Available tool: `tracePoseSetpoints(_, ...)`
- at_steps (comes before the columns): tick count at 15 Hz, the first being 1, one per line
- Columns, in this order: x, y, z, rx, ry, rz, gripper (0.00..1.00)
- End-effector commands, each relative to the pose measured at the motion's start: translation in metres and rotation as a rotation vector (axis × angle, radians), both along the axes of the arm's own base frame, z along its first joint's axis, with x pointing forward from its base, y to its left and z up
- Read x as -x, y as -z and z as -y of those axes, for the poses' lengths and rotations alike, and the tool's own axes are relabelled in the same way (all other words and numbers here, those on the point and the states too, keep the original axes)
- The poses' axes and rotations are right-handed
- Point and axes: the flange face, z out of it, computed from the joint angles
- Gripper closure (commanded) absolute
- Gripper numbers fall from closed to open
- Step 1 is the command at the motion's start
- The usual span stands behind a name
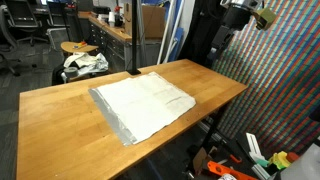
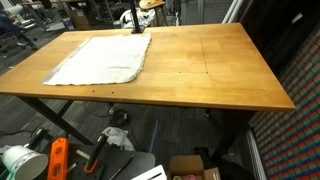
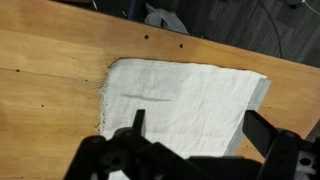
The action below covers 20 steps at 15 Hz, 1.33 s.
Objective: Fold the towel in half from right to left
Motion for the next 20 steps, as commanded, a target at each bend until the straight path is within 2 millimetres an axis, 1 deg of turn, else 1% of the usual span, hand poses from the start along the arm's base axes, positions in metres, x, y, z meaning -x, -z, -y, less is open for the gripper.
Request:
tracePoseSetpoints(1,-0.0009,-0.0031,0.0006,0.001,0.001,0.005,0.0)
tracePoseSetpoints(4,-0.0019,-0.0108,0.0022,0.004,0.003,0.021,0.0)
tracePoseSetpoints(20,-0.002,-0.0111,0.0022,0.004,0.003,0.022,0.0)
